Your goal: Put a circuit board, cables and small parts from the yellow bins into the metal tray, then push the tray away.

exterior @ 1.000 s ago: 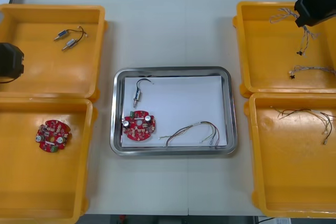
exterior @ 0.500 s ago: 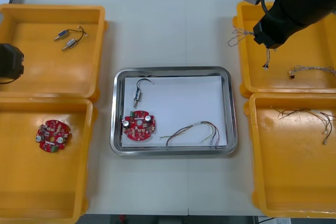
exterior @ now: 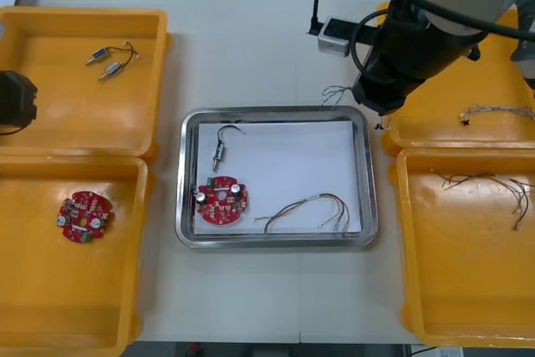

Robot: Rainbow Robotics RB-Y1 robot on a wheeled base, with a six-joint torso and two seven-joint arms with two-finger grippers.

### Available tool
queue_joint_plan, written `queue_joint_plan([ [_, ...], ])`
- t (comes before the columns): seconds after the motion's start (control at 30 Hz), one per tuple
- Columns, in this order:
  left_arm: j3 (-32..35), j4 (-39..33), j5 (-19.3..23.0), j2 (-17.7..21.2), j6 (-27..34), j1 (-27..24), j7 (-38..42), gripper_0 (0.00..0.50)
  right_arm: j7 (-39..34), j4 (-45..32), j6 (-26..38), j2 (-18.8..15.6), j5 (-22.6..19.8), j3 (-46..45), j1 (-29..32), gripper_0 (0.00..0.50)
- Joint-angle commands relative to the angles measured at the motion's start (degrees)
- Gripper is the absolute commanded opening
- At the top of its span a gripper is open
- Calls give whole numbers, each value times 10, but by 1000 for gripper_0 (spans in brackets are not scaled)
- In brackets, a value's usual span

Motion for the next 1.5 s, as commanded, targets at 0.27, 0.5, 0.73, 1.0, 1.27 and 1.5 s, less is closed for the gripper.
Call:
queue_joint_plan([
  [0.27,-5,-31,-12,20,4,17,-62,0,25,-16,-59,51,41,100,0,0],
  [0.5,-5,-30,-11,20,4,20,-62,0,25,-4,-81,68,56,147,0,0],
  [0.73,-5,-33,-6,19,4,20,-62,0,36,29,-100,83,71,174,1,0],
  [1.0,-5,-34,-6,20,4,20,-62,0,46,77,-153,92,95,213,1,0],
  [1.27,-5,-34,-4,20,4,20,-61,0,49,106,-194,95,100,239,1,0],
  [1.5,-5,-35,-4,20,4,21,-62,0,60,123,-194,98,100,240,0,0],
])
